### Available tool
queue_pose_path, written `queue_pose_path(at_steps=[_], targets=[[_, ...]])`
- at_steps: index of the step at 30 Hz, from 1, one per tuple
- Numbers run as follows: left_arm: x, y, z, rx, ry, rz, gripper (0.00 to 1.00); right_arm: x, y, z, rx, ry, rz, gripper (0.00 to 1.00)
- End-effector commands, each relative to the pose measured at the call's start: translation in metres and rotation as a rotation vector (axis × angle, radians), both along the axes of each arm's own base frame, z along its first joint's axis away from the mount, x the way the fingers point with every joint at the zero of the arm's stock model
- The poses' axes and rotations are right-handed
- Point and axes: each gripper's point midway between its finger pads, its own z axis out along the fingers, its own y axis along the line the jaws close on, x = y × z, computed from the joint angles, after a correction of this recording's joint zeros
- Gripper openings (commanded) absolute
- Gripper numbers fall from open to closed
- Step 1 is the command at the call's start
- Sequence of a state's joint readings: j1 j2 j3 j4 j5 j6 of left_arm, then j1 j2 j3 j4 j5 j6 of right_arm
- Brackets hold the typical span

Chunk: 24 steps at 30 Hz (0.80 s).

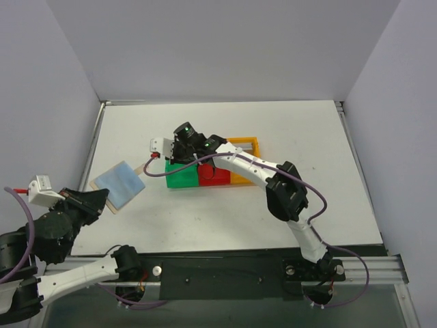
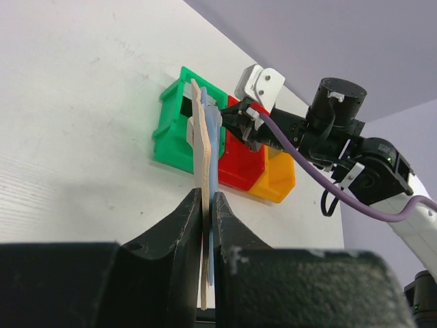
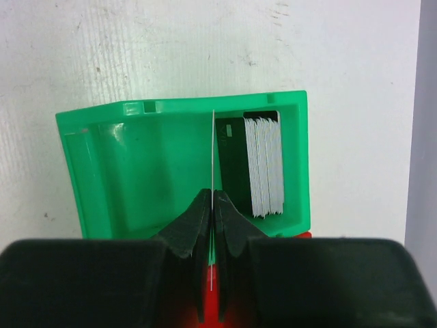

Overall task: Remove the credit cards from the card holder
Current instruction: Place the credit card in the storage box.

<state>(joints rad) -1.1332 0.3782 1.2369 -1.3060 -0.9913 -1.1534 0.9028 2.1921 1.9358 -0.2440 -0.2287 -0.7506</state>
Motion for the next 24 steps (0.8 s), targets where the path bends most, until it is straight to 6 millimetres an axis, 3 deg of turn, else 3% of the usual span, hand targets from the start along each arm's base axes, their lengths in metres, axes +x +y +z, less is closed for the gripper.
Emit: queue_pose_path(at_steps=[1, 24], targets=[[-0.004, 0.029, 0.006, -0.071, -0.032, 0.075, 0.0, 0.006, 0.013, 0.005, 0.028, -0.029, 0.047, 0.0], [0.0, 0.029, 0.009, -0.041, -0.04, 0.063, 0.0, 0.014, -0.002, -0.053, -0.133, -0.033, 0.063, 0.0]])
